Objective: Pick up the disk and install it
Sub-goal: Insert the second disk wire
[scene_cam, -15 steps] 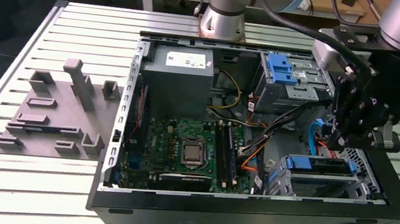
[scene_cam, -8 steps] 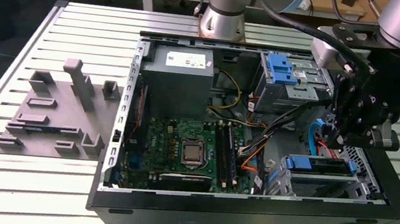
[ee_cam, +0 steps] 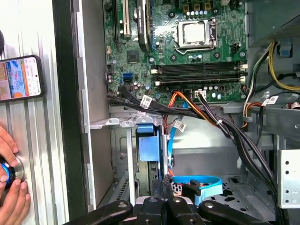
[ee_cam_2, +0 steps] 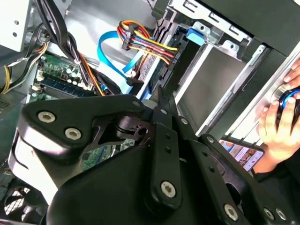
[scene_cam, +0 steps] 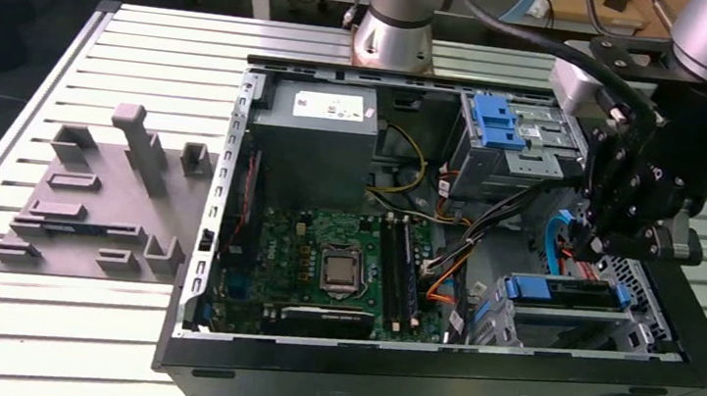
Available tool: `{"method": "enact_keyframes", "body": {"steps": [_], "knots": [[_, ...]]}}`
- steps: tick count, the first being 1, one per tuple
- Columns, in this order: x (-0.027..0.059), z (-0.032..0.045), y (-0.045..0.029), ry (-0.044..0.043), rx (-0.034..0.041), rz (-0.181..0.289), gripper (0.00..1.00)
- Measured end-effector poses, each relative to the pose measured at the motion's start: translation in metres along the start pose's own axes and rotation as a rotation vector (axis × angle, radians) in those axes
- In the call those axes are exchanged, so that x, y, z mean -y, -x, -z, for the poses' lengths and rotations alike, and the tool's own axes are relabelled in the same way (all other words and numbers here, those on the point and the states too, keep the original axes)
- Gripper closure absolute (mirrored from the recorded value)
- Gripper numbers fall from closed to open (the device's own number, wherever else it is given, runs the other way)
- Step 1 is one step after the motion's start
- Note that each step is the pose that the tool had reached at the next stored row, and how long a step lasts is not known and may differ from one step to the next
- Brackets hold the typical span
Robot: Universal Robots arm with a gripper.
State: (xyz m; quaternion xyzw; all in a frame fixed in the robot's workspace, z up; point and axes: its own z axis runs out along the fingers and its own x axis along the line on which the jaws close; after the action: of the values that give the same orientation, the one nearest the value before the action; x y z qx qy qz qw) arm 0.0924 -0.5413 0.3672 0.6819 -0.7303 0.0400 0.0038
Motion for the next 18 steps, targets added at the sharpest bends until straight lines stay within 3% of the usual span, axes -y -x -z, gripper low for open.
{"method": "enact_keyframes", "body": {"steps": [12,18], "knots": [[0.0004,0.0112,0.0035,0.0057,0.0018,0.0,0.89],[-0.0008,0.0121,0.0052,0.0069,0.0077,0.0,0.89]]}}
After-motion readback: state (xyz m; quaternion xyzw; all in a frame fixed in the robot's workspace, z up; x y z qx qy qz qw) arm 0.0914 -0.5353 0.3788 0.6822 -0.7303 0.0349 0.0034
